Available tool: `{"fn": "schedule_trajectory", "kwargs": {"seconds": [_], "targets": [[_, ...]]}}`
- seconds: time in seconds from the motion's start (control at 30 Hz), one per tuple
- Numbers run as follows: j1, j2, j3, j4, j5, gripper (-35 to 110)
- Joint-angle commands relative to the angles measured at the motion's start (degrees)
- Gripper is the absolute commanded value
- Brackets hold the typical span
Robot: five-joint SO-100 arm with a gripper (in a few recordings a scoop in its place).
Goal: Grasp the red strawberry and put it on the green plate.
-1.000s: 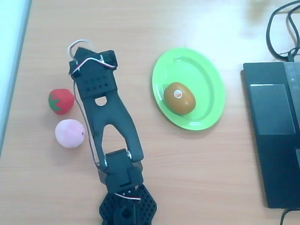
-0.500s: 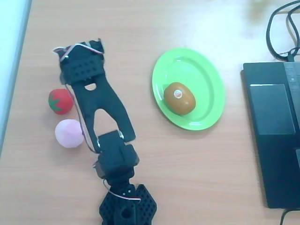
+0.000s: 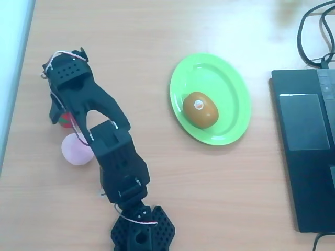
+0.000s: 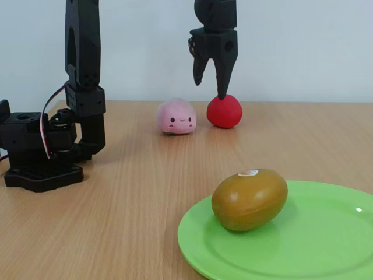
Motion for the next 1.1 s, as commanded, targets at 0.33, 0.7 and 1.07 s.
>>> {"fn": "schedule_trajectory", "kwargs": {"seconds": [0.33,0.7,1.07], "targets": [[0.7,-5.0,-5.4,-6.6,-3.6,54],[5.3,-7.9,-5.4,-13.7,-11.3,53],[3.5,-10.8,-3.7,-14.3,-9.6,50]]}}
